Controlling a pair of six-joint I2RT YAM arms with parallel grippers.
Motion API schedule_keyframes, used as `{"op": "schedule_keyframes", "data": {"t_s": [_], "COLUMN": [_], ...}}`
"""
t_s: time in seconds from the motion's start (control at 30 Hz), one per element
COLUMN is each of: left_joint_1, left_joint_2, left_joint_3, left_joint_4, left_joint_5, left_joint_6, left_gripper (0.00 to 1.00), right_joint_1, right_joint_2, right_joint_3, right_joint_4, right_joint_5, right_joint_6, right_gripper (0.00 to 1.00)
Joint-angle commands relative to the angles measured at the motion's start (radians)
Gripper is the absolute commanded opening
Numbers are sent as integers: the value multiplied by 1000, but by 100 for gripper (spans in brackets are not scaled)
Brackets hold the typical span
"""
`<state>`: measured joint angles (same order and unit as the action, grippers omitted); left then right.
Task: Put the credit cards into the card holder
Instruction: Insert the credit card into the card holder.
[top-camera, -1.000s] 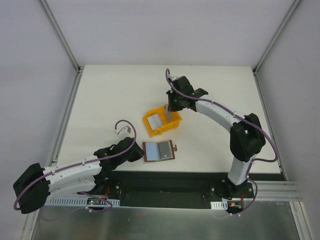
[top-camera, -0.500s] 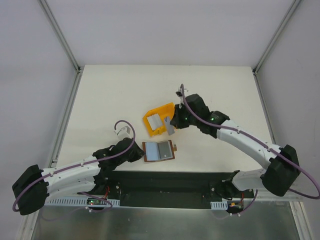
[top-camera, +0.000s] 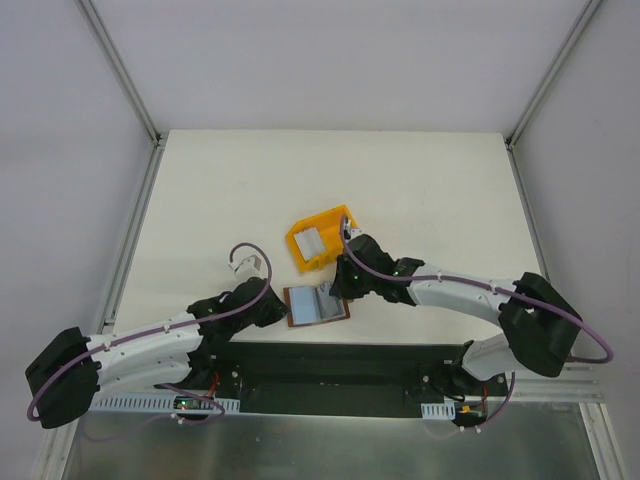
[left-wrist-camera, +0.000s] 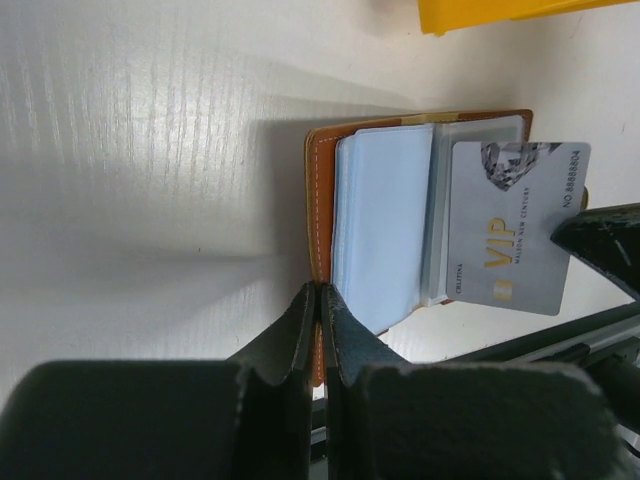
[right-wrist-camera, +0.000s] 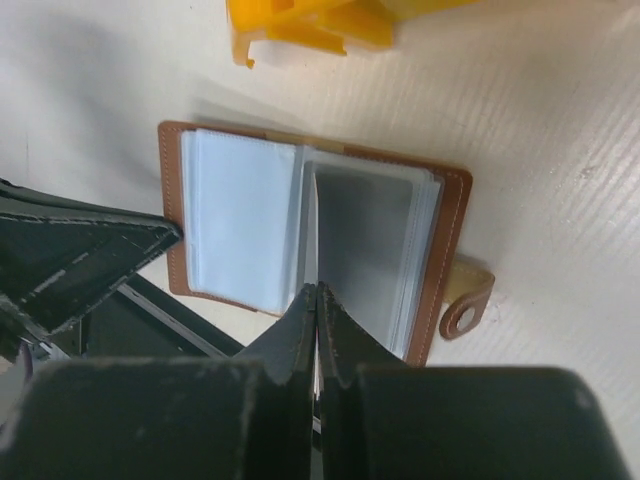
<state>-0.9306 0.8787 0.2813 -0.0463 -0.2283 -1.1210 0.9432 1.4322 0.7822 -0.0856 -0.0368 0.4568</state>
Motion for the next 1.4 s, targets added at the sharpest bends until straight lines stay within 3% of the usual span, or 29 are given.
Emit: {"op": "schedule_keyframes", "data": {"t_s": [0.0, 0.4, 0.73, 0.9, 1.17, 1.37], "left_joint_1": [-10, -10, -10, -8, -8, -8], "left_joint_2": [20, 39, 37, 37, 45, 52], "left_joint_3": [-19, -8, -10, -11, -21, -22], "left_joint_4": [5, 5, 5, 6, 6, 6], "left_joint_5": [30, 35, 35, 35, 35, 35], "left_joint_6": [-25, -23, -26, -25, -34, -37], "left_gripper": [0, 0, 0, 0, 0, 0], "right_joint_1": [11, 45, 45, 46, 34, 25], "right_joint_2": [22, 94, 91, 99, 88, 91], "right_joint_3": [17, 31, 3, 6, -37, -110], "right_joint_4": [73, 81, 168, 162, 171, 279], "right_joint_5": [26, 11, -32, -28, -6, -20], "right_joint_6": [36, 65, 89, 97, 143, 204], "right_gripper": [1, 4, 14, 1, 0, 0]}}
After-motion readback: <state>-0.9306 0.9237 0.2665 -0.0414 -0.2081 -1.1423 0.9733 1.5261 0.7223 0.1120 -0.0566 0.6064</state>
